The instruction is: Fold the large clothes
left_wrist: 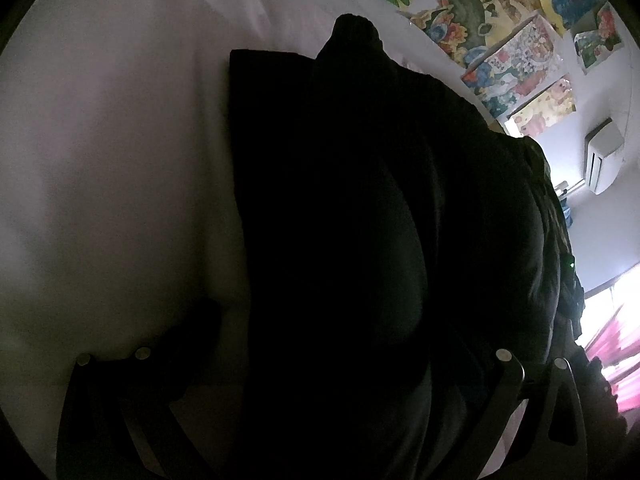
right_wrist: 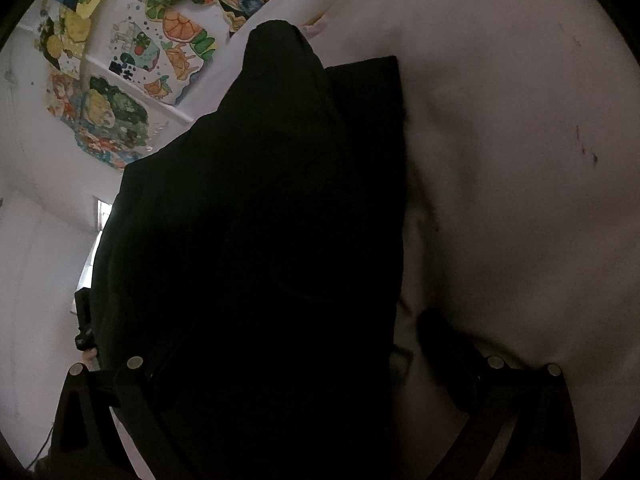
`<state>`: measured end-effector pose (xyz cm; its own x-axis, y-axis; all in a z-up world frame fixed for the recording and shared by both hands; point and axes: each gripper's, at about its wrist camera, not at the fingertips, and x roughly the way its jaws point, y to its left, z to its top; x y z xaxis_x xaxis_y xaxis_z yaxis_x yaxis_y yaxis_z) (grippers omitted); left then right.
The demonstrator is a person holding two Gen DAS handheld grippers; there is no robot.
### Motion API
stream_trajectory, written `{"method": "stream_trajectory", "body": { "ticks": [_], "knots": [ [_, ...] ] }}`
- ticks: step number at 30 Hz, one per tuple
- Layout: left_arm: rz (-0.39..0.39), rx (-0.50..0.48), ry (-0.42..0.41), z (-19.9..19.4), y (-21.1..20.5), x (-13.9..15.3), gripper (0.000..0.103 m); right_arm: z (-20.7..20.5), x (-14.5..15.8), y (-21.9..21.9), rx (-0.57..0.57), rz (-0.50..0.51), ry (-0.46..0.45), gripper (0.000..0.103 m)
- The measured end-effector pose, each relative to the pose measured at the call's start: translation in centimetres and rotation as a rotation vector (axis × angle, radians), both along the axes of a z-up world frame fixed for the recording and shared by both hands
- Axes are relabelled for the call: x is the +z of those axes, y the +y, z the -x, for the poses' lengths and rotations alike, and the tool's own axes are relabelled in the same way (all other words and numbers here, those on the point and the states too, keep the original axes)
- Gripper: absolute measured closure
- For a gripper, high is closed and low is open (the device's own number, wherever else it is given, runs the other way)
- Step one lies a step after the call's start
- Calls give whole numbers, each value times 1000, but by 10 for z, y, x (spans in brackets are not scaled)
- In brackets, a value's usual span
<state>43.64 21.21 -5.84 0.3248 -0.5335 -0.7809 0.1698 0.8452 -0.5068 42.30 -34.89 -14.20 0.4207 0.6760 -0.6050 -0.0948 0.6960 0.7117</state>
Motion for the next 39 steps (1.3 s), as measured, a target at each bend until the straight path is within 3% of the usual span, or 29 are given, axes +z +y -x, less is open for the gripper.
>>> {"method": "stream_trajectory", "body": {
  "ticks": [6, 10, 15, 16, 17, 24, 28, 31, 34, 35, 39],
  "knots": [
    [-1, -5, -10, 7, -3, -4, 1, -1, -1, 1, 17, -22, 18, 0],
    [24, -29, 11, 8, -6, -7, 1, 2, -6, 0, -1, -78, 33, 0],
    [20, -58, 48, 10, -13, -7, 3, 2, -5, 7, -11, -79, 46, 3],
    [14, -50, 53, 11, -14, -6, 7, 2, -5, 7, -13, -83, 49, 5],
    [8, -38, 55, 12, -14, -4, 9, 3, -5, 8, -13, -93, 52, 15],
    [-53, 66, 59, 21, -18, 14, 49, 13, 7, 10, -39, -101, 21, 53],
    [-230, 57, 31, 30, -45, 38, 71, 19, 28, 18, -30, -23, 9, 64],
    [-362, 53, -1, 39, -69, 57, 79, 19, 50, 28, -7, 82, -21, 71],
    [-433, 64, -49, 52, -82, 74, 83, 22, 72, 37, 7, 168, -42, 76],
    [-431, 88, -101, 59, -82, 78, 83, 25, 79, 41, 11, 198, -53, 77],
    [-424, 103, -115, 85, -77, 96, 84, 44, 116, 50, 16, 258, -127, 79]
  ]
}}
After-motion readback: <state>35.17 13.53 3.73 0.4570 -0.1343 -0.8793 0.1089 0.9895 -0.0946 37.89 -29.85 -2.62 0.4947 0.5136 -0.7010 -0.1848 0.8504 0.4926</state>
